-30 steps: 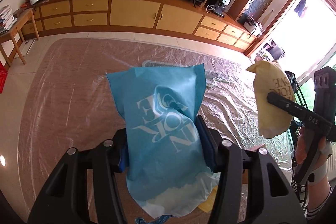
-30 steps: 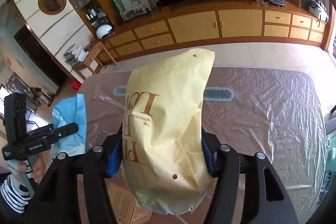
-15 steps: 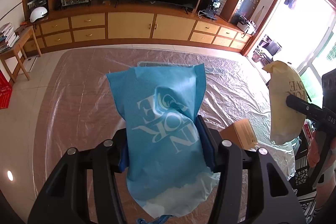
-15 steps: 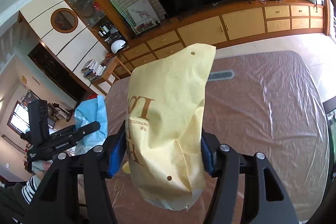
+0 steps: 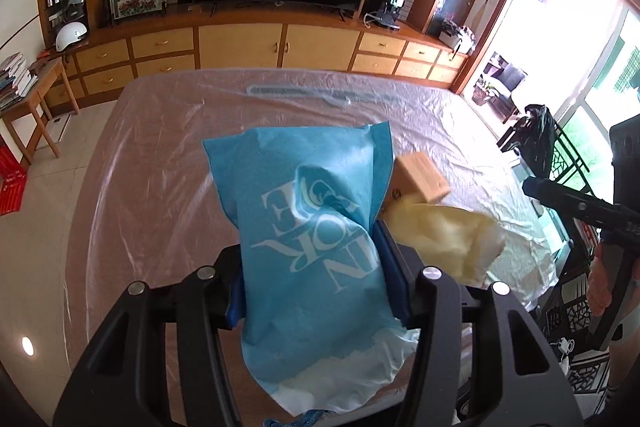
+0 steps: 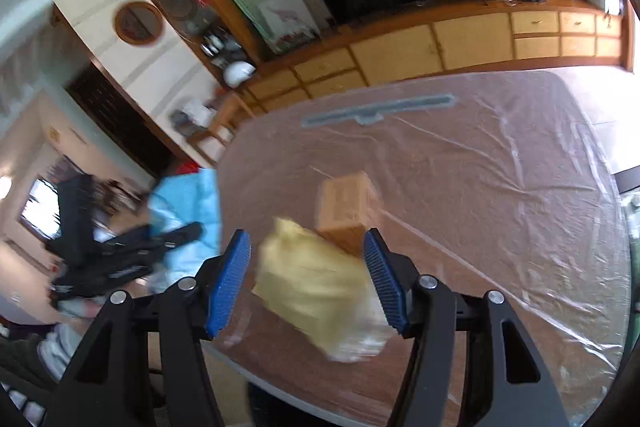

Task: Collect trash
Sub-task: 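Carry the blue bag and yellow bag over the black bin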

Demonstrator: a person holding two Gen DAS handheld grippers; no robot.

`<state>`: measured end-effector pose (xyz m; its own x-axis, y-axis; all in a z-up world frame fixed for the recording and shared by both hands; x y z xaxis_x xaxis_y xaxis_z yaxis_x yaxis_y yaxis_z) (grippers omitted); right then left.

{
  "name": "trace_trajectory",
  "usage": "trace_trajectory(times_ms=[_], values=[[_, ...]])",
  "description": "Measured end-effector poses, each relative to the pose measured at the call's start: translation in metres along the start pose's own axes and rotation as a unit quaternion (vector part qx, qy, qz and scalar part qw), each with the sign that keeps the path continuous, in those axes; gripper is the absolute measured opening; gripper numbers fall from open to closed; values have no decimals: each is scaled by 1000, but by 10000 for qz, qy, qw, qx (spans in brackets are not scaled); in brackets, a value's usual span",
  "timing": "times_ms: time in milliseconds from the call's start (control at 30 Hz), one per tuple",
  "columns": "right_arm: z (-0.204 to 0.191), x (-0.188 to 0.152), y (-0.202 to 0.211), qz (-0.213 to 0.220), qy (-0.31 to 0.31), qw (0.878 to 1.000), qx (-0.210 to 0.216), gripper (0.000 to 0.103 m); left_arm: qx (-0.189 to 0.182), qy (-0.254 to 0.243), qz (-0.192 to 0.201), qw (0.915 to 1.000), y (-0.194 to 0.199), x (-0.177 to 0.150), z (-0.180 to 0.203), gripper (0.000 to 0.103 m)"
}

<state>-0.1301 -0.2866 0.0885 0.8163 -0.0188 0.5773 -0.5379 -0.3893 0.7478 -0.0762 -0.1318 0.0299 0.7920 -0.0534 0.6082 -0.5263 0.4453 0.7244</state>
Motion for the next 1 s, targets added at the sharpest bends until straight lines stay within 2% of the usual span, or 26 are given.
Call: trace_trajectory(times_ms=[100,167,233,300,400,567,600,633,700,867,1000], values=[[-7,-16,-6,-48,210,9998,-43,58,19,98,-42,9999,-3,-13,0,55],[-21,-27,-14,-199,477,9987,9,63,10,199,-34,9998,-1,-19,-2,54],[-41,-39,-26,-296,1066,9938,-109,70,34,273,0,9996,3,-25,-4,55],[-54,-44,-39,-394,1569,9866,-188,77,36,342,17,9994,7,-29,-8,55],[-75,-47,-63,-715,2362,9689,-158,81,91,436,27,9990,12,-35,-16,55],[-93,-59,-102,-1261,2855,9500,-52,78,221,573,28,9981,18,-48,-28,55],[-95,-62,-107,-1372,2824,9494,17,63,257,621,7,9977,17,-51,-33,55],[-95,-63,-110,-1449,2741,9507,97,53,301,667,-12,9973,17,-54,-37,55],[-96,-61,-112,-1466,2415,9585,379,49,342,761,-59,9965,15,-59,-45,55],[-92,-62,-109,-1555,1760,9681,873,40,355,934,-133,9949,13,-70,-53,55],[-81,-61,-95,-1369,1163,9770,1149,34,249,934,-142,9952,12,-71,-49,54]])
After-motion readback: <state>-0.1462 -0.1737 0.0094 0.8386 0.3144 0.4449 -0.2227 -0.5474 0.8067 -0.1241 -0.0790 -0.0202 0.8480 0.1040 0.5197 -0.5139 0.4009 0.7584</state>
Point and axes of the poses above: each gripper's, at about its wrist camera, not at the fingertips, and y roughly against the way its jaws point, z to its right, x to its top, the point moved 9 cm from there along -y, roughly the way its jaws point, and after that the axes turned 9 degrees about -x, right-handed, at the moved point
